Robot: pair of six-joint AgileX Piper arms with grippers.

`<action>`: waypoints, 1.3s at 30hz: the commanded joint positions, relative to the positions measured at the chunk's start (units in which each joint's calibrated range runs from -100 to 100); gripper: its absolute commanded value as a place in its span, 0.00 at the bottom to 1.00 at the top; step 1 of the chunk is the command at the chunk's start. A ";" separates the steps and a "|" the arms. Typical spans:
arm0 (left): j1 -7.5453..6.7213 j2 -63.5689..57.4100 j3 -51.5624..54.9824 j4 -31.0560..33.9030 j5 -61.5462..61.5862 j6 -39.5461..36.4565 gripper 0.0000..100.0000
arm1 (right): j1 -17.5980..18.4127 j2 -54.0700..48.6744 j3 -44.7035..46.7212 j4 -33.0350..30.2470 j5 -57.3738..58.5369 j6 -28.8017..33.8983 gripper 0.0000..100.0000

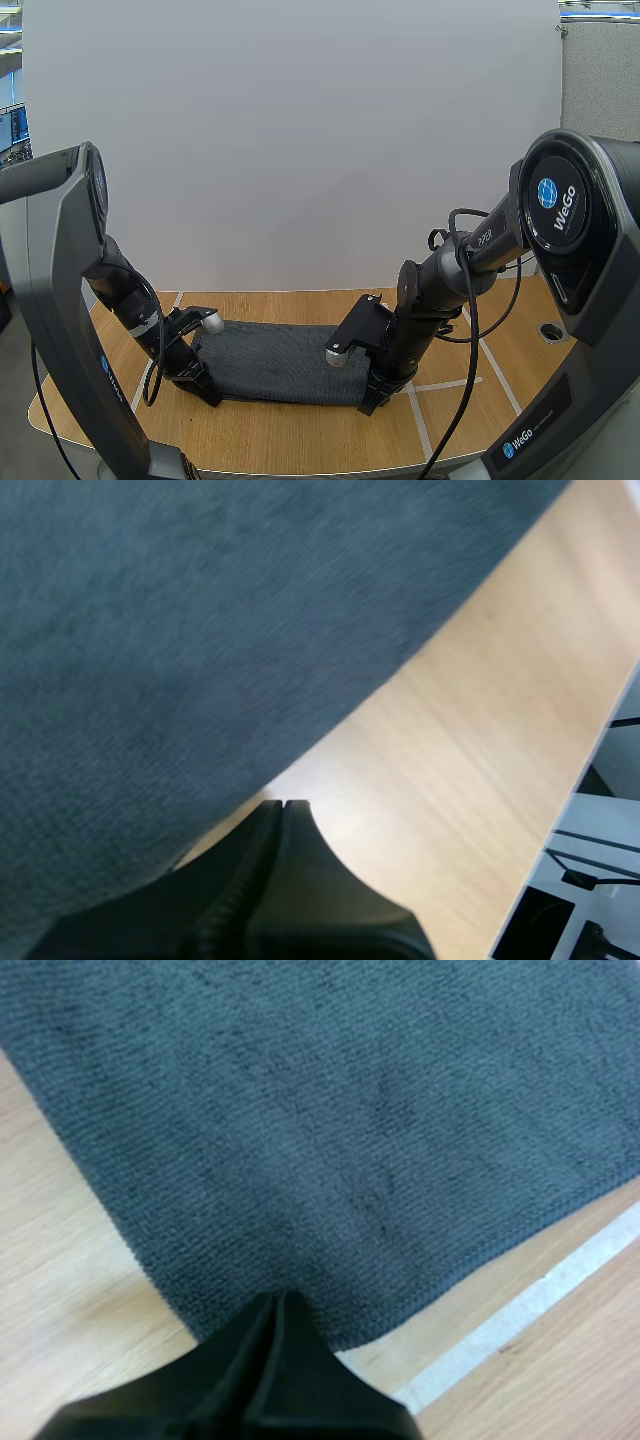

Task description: Fold the towel

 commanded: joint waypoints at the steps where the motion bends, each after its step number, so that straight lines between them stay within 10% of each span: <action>1: 0.03 -4.74 -1.86 -2.25 4.64 1.18 0.00 | -0.19 -0.52 -0.09 -1.17 -3.34 0.83 0.00; 39: 0.09 -10.45 -5.19 -1.23 -2.52 0.41 0.00 | -0.19 -1.89 -0.20 0.46 -3.14 1.00 0.00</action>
